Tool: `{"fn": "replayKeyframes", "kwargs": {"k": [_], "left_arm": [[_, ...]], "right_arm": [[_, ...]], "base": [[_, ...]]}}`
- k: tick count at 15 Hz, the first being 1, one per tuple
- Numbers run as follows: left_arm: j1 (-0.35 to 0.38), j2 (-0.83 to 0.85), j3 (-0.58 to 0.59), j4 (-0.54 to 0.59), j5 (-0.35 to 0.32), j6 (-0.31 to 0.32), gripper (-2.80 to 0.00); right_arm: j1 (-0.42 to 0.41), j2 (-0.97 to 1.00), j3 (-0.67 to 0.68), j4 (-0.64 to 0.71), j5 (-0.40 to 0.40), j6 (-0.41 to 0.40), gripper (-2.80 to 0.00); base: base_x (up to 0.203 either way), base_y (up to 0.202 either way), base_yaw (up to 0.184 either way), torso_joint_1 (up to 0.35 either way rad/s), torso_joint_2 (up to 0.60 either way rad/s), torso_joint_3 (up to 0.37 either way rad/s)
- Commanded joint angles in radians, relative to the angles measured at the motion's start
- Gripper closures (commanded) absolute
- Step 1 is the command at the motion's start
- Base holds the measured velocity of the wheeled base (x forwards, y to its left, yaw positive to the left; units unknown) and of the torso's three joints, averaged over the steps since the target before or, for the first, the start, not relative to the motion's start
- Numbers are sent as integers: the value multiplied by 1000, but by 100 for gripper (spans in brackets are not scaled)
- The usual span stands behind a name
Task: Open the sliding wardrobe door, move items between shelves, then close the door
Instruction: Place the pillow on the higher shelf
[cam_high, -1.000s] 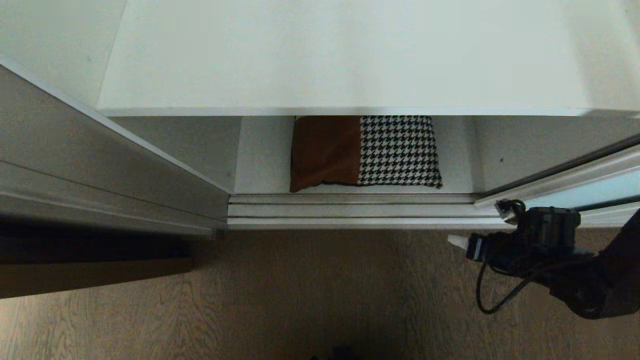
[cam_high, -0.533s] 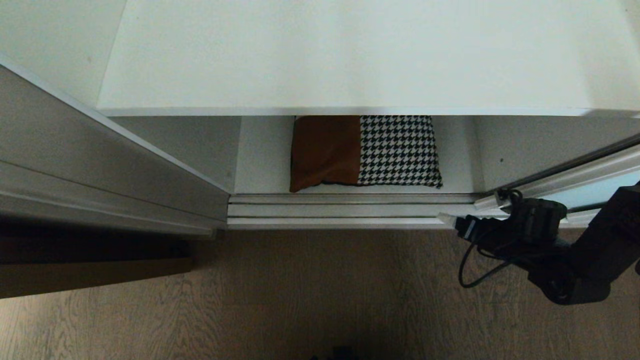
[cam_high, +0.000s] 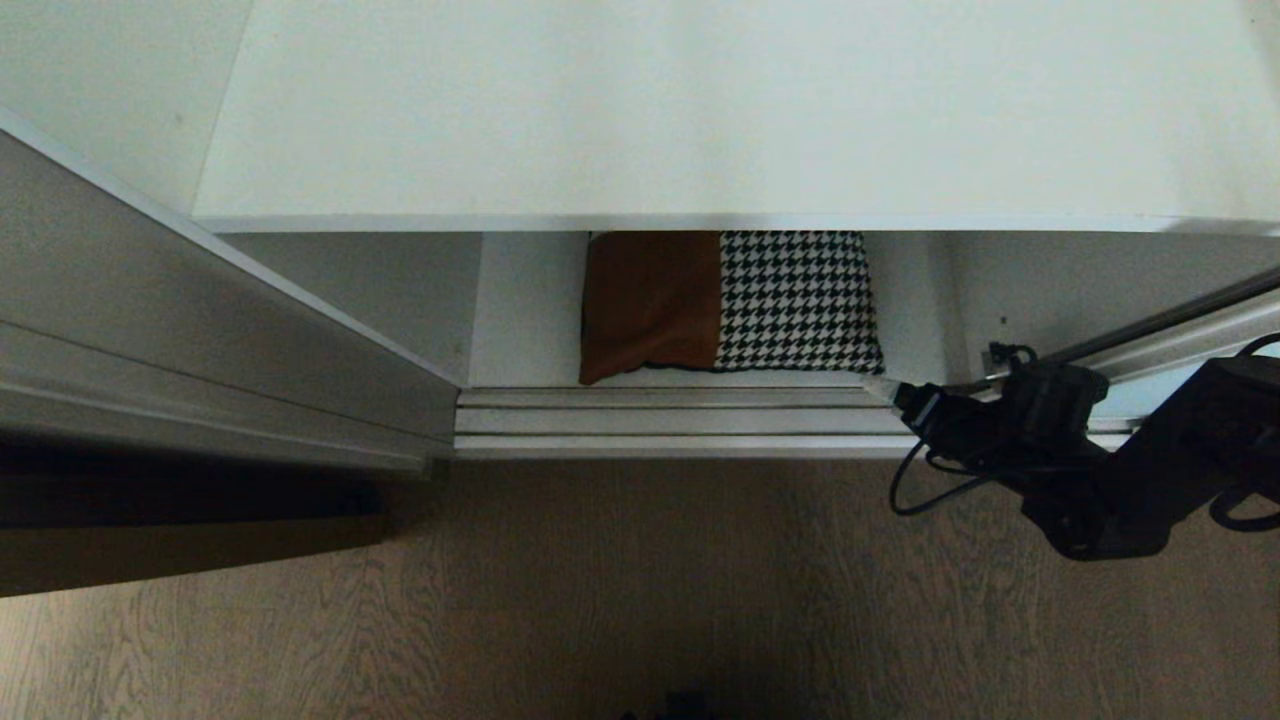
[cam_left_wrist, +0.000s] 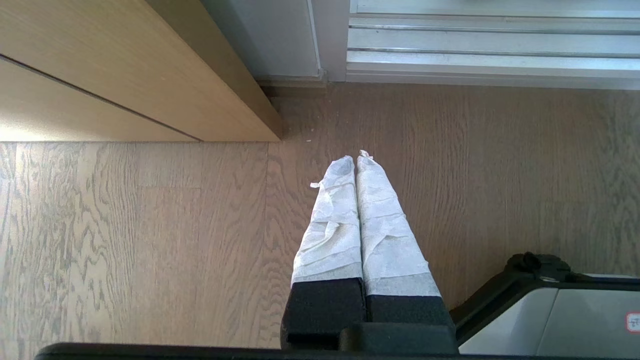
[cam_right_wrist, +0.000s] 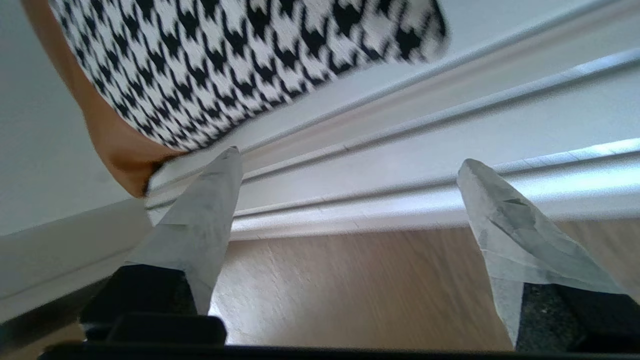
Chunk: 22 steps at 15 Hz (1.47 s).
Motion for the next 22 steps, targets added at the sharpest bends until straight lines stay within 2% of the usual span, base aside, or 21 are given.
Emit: {"fn": "replayKeyframes", "kwargs": {"k": [1, 8, 14, 18, 22], "left_arm": [[0, 1, 2, 0, 0, 0, 0], [0, 1, 2, 0, 0, 0, 0], [0, 1, 2, 0, 0, 0, 0], [0, 1, 2, -1, 0, 0, 0], [0, 1, 2, 0, 0, 0, 0]], "right_arm": [[3, 60, -74, -8, 8, 13, -280], [1, 172, -332, 1, 7, 30, -280], [2, 231, -494, 68, 4, 47, -280], [2, 239, -584, 102, 5, 89, -280], [1, 253, -609, 104, 5, 93, -280]], "base": [[0, 0, 0, 0, 0, 0], [0, 0, 0, 0, 0, 0], [0, 0, 0, 0, 0, 0], [0, 0, 0, 0, 0, 0], [0, 0, 0, 0, 0, 0]]}}
